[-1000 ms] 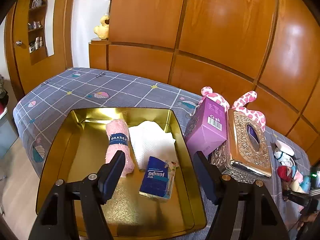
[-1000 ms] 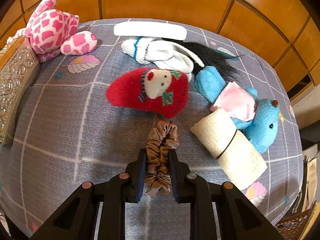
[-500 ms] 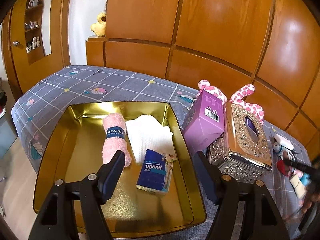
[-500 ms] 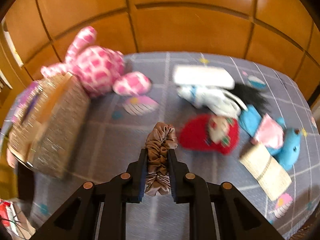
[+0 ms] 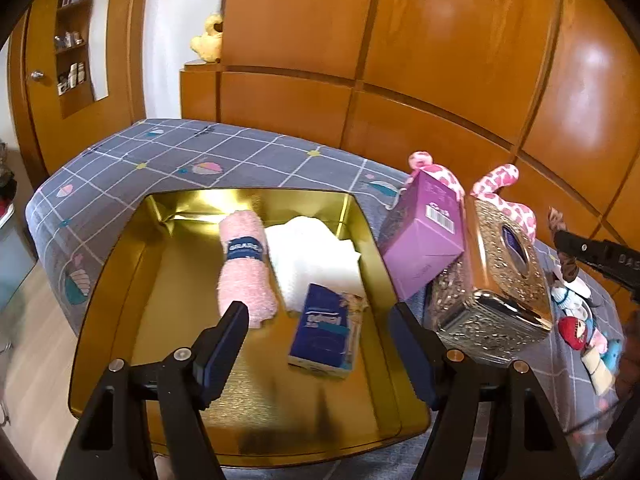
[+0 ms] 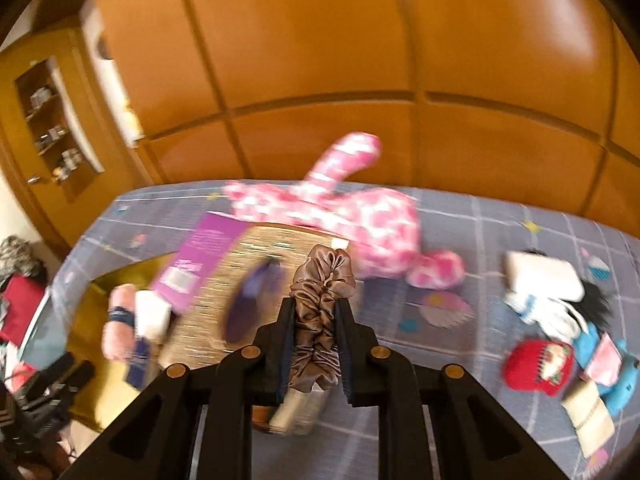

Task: Organize soft objects
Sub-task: 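Carry the brown scrunchie into the gold tray and release it with the right tool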

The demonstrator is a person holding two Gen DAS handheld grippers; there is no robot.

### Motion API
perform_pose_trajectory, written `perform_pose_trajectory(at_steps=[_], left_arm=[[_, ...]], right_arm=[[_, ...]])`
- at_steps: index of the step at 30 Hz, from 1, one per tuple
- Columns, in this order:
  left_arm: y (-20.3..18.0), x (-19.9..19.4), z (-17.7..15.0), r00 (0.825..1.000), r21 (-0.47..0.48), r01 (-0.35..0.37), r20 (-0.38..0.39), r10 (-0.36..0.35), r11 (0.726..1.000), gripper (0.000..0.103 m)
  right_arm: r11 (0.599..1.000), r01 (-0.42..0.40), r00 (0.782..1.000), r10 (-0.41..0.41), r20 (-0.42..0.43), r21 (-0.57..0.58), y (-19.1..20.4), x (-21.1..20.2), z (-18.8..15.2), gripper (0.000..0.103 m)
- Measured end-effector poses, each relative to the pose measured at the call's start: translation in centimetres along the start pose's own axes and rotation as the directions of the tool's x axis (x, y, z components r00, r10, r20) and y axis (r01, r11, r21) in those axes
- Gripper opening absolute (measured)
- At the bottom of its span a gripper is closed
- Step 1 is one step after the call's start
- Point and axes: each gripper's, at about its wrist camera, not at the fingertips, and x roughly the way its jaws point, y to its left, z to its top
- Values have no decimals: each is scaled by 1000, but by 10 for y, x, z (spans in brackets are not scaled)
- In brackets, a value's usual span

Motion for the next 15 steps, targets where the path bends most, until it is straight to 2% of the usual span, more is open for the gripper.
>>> perform_pose_trajectory(at_steps=[7, 15], left_arm=[[26, -2, 5, 998, -59, -63, 15, 64, 996, 73], [63, 0, 4, 991, -131, -132, 4, 133, 983, 73]], right_arm=[[981, -150, 989, 149, -14, -121, 67, 7, 2, 18], [936, -293, 953, 270, -136, -196, 141, 50, -6, 18]])
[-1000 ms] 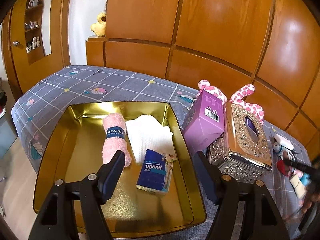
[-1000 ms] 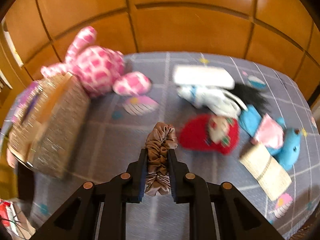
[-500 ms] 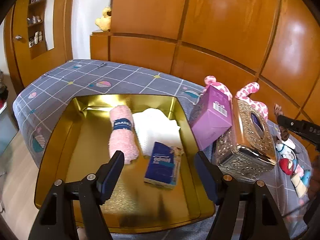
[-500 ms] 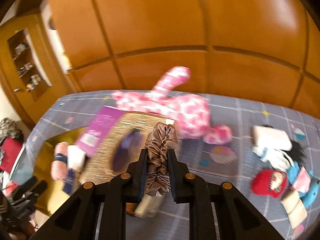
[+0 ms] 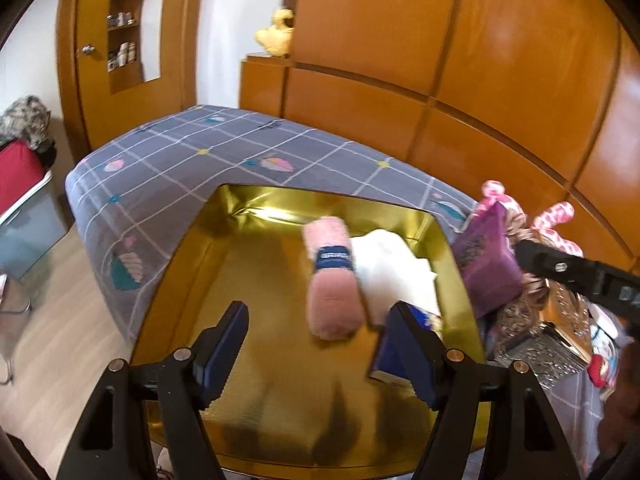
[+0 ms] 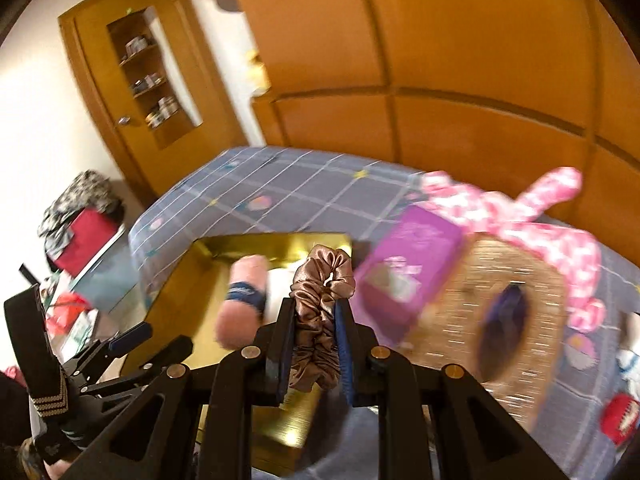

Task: Organize soft objects
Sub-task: 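Carry the brown scrunchie into the gold tray and release it with the right tool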

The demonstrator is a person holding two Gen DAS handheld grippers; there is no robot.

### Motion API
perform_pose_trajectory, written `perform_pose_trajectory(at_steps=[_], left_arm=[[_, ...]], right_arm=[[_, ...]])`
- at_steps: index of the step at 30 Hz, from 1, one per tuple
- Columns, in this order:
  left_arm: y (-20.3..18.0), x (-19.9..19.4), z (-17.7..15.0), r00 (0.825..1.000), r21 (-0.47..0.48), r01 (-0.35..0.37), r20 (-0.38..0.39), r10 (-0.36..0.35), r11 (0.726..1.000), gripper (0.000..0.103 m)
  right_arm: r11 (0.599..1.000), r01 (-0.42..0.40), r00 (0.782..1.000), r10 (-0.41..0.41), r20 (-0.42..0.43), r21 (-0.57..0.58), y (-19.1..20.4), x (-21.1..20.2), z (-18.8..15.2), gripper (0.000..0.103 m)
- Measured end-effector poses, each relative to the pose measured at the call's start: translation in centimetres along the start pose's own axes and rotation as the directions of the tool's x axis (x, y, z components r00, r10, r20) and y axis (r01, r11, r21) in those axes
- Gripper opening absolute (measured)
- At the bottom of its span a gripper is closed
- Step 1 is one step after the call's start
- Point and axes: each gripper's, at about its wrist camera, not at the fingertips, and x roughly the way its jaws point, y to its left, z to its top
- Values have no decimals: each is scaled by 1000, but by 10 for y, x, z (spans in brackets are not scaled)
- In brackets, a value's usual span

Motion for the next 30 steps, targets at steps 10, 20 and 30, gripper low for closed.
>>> perform_pose_trajectory(at_steps=[10, 20, 30], left_arm=[[14, 9, -2, 1000, -25, -17, -10, 17, 1000, 73], [10, 9, -2, 1000, -10, -13, -2, 13, 1000, 73], [1, -1, -3, 1000, 22, 8, 18, -9, 1000, 73]], right_arm=[[1000, -20, 994, 18, -106, -15, 33, 80, 13, 23], [1000, 13, 990, -10, -142, 16, 27, 102, 8, 35], [994, 107, 993, -109, -40, -37, 26, 54, -3, 37]])
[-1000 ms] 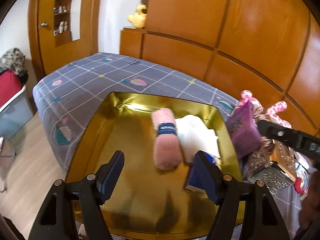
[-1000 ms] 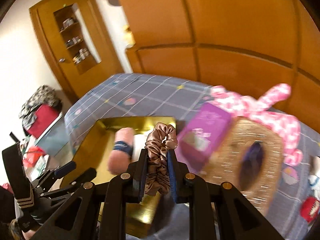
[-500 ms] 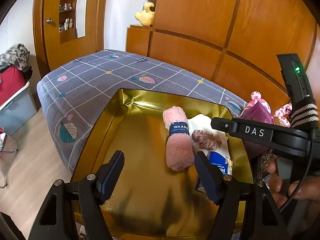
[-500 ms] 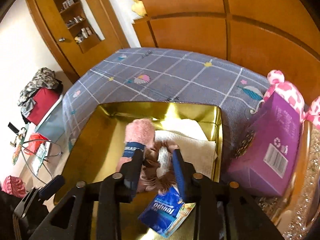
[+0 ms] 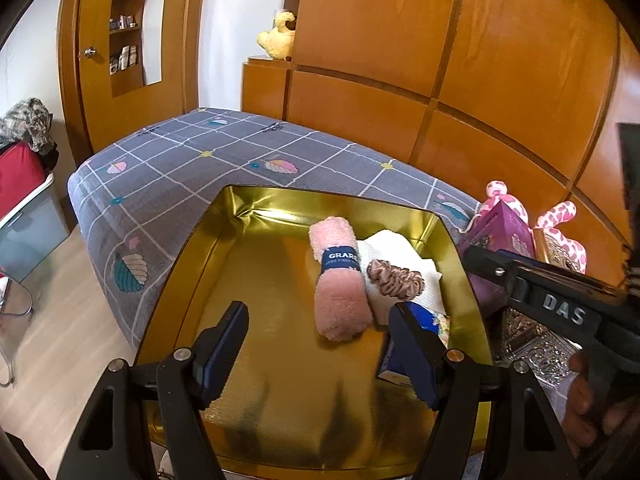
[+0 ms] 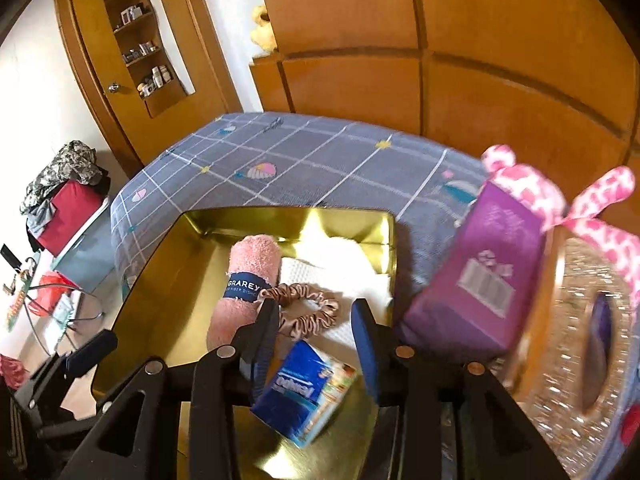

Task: Organize soft objects
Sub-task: 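Carry the brown scrunchie into the gold tray and release it with the right tool, then grasp the white rectangular pad with left tool while right tool reaches toward plush pile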

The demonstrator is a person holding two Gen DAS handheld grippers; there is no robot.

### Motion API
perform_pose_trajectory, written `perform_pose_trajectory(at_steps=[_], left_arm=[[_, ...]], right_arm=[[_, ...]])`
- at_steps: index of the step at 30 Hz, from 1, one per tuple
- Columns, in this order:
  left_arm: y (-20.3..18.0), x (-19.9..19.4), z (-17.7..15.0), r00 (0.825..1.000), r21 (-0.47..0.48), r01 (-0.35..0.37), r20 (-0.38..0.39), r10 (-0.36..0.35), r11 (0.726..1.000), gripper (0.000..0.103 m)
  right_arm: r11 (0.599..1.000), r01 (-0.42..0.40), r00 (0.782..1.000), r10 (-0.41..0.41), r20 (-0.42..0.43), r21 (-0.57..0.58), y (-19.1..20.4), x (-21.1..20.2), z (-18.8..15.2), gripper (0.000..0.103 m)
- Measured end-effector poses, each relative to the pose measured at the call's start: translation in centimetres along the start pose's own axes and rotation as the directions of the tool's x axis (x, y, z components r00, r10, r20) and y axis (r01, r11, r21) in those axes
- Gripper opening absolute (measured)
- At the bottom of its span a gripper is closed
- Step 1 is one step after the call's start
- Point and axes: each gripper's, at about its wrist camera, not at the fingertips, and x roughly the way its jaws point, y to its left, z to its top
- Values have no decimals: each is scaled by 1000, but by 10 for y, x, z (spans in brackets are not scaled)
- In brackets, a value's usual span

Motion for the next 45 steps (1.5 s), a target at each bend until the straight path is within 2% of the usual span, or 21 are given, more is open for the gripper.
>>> perform_pose_trajectory(at_steps=[6, 19, 27, 33, 39, 45], left_arm=[[-10, -8, -3, 1000, 28, 20, 11, -21, 999, 73], [-47, -25, -13, 997, 125, 73, 21, -77, 989, 73], [-74, -38, -19, 991, 203, 123, 21, -130, 971, 73], [-101, -46, -22, 985, 276, 163, 17, -175, 947, 75], [-138, -55, -26, 974, 358, 212, 4, -228, 909, 76], [-174, -61, -33, 961, 446, 257, -25, -275, 857, 76]], right_arm=[[998, 61, 996, -60, 70, -16, -3, -31, -12, 38], [988, 148, 977, -151, 152, 34, -28, -82, -40, 39], [974, 209, 960, -222, 170, 87, -62, -109, -56, 40], [946, 282, 942, -305, 140, 161, -110, -128, -74, 40], [891, 385, 905, -416, 90, 241, -171, -148, -96, 40], [814, 483, 851, -523, 46, 322, -230, -175, -115, 40]])
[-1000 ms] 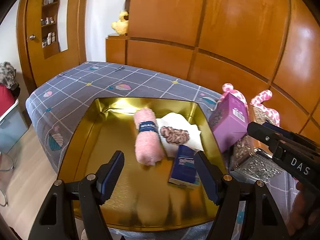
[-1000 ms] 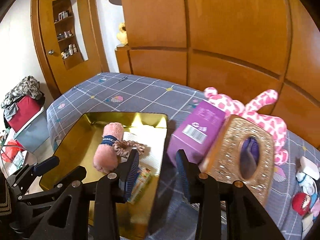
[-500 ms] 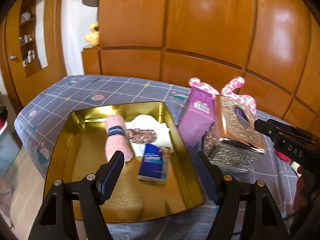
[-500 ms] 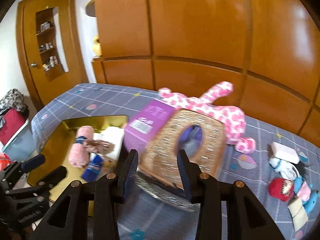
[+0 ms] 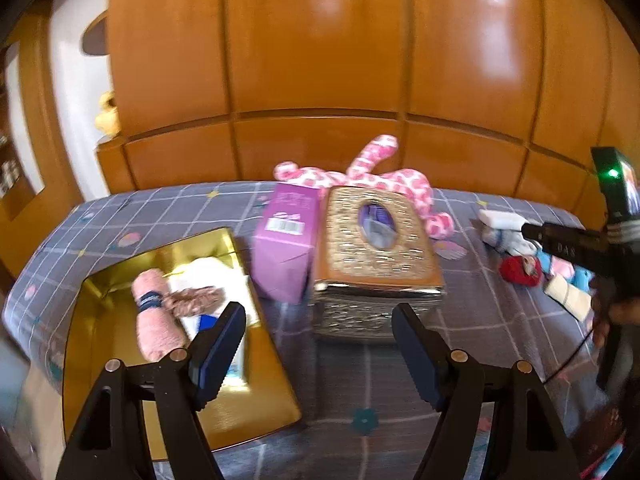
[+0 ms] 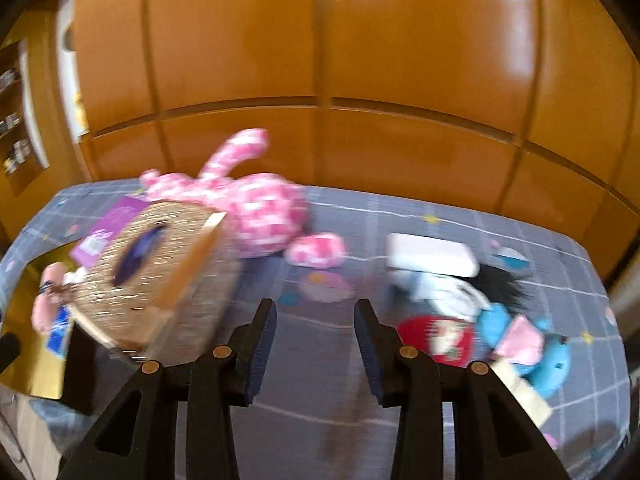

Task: Organize soft objects
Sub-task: 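Grasp the white rectangular pad with left tool while right tool reaches toward plush pile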

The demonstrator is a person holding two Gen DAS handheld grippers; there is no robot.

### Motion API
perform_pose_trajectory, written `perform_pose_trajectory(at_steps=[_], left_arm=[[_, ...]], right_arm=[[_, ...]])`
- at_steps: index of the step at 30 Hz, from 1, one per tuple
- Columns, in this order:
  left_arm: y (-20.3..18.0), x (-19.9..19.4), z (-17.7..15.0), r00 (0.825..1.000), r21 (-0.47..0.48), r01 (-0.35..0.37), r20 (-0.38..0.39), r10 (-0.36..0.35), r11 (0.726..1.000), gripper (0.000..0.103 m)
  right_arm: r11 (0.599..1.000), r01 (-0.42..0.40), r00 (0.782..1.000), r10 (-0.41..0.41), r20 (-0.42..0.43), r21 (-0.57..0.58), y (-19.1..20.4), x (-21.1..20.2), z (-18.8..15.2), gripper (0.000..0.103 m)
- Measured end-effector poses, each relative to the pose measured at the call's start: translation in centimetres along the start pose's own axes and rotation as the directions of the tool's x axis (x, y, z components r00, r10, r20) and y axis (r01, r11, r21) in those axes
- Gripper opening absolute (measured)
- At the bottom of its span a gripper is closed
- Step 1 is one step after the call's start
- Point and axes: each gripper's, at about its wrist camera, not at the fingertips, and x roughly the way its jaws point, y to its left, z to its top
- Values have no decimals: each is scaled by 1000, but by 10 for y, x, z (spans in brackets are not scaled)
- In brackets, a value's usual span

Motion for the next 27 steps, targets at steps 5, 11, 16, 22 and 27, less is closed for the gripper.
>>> perform_pose_trajectory(at_steps=[5, 11, 16, 22, 27], left_arm=[[-25, 5, 7, 998, 51, 60, -14, -59, 997, 76], [-67, 14, 20, 990, 113, 142, -38, -139, 983, 76], [-108, 30, 31, 974, 139, 224, -78, -215, 965, 76], [-152, 70, 42, 958, 136, 262, -155, -241, 955, 76], [-177, 115, 59, 917, 20, 317, -261, -301, 948, 90]], right_arm=[[993, 115, 993, -115, -9, 31, -52, 7, -1, 40], [967, 229, 973, -225, -44, 109, -112, 24, -10, 40], [923, 224, 975, -209, -80, 313, -151, 25, -16, 40], [884, 216, 976, -193, -98, 414, -173, 23, -22, 40], [850, 191, 981, -154, -114, 491, -185, 22, -27, 40]])
